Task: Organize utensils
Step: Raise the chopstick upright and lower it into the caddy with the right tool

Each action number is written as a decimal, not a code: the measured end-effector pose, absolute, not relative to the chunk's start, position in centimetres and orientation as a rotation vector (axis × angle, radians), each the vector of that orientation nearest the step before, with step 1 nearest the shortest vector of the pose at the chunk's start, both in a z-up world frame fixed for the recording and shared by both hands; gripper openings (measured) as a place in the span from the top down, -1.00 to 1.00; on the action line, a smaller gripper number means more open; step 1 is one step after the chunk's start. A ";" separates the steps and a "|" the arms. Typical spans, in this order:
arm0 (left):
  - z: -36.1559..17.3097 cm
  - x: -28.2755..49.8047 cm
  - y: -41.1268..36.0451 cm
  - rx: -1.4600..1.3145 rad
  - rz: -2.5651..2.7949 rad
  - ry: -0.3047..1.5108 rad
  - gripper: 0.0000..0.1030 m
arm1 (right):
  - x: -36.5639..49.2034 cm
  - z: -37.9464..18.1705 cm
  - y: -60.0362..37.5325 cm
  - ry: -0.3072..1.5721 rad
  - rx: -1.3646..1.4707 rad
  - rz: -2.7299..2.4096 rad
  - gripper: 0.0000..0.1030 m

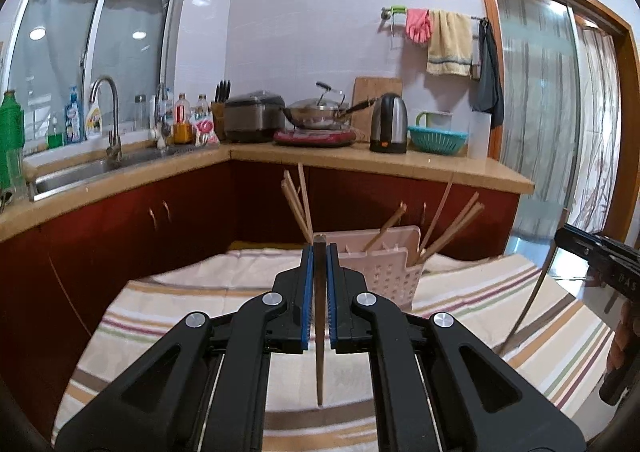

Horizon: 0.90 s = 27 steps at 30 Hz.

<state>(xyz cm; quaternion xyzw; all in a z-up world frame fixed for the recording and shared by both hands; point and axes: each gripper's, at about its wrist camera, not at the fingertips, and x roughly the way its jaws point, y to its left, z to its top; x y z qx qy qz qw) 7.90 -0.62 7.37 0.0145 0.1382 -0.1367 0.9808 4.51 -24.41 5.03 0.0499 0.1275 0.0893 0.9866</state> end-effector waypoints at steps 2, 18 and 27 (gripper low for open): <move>8.5 8.1 -0.9 0.034 -0.281 0.250 0.87 | 4.9 5.9 -24.4 0.231 0.098 0.183 0.87; 16.0 12.7 -3.5 0.063 -0.309 0.064 0.87 | 10.6 12.5 -24.2 0.027 0.061 0.193 0.87; 18.4 17.1 -5.3 0.055 -0.316 -0.012 0.87 | 15.4 13.5 -24.2 -0.012 0.062 0.189 0.87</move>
